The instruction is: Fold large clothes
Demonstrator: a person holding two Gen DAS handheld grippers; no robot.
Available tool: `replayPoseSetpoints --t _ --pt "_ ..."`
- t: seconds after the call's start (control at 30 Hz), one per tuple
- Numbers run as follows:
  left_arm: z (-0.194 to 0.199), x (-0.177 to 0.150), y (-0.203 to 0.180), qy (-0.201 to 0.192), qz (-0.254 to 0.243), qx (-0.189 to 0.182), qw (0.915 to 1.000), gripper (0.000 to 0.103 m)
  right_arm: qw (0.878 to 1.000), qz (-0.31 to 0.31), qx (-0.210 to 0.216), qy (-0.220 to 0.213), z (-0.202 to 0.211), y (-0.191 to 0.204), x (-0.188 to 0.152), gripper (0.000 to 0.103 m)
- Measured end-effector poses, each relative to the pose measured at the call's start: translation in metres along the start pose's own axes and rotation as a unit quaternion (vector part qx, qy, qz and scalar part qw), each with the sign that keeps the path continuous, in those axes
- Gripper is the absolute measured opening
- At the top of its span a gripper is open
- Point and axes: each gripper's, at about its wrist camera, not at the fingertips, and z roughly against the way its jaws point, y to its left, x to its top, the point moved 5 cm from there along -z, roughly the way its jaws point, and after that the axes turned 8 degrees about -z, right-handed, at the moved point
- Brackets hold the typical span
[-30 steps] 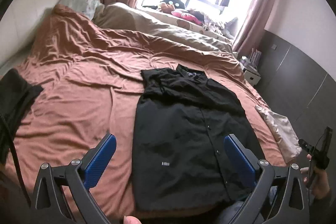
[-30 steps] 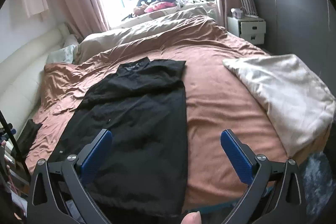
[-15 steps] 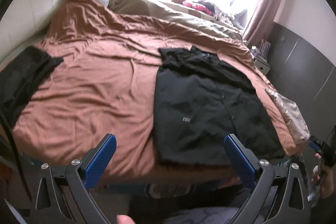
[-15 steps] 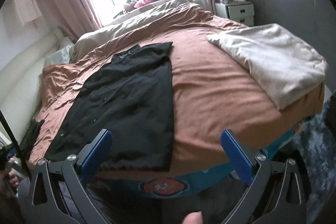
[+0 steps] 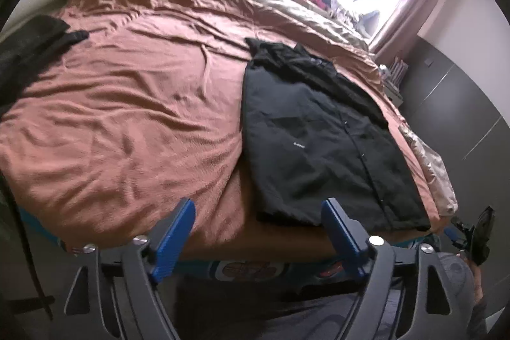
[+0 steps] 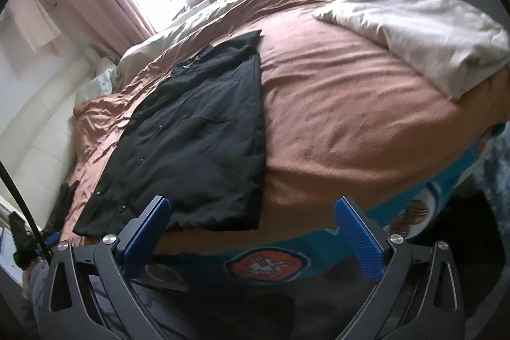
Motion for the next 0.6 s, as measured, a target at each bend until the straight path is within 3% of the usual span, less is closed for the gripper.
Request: replayPoseSetpoints --t 0.13,0.27,0.4,0.47,0.6 --pt "-0.028 0.001 0.005 0.017 0.028 -0.027 0.9991 0.07 0.999 -0.03 0.022 0.016 -0.021 -0.009 0.004 0.1" --pt "-0.057 0.004 0.006 0.041 0.041 -0.044 0.9974 0.067 0.996 -0.067 0.056 0.027 -0.037 -0.017 0.011 0.095" --pt "-0.083 0.004 0.011 0.07 0.062 -0.064 0.9935 0.05 0.991 -0.09 0.089 0.053 -0.057 -0.017 0.011 0.089" --pt "-0.092 0.003 0.01 0.083 0.062 -0.074 0.9919 0.048 0.986 -0.107 0.105 0.068 -0.067 -0.02 0.009 0.083" --pt "-0.099 0.005 0.009 0.088 0.066 -0.087 0.9901 0.048 0.98 -0.138 0.128 0.063 -0.071 -0.028 0.008 0.082"
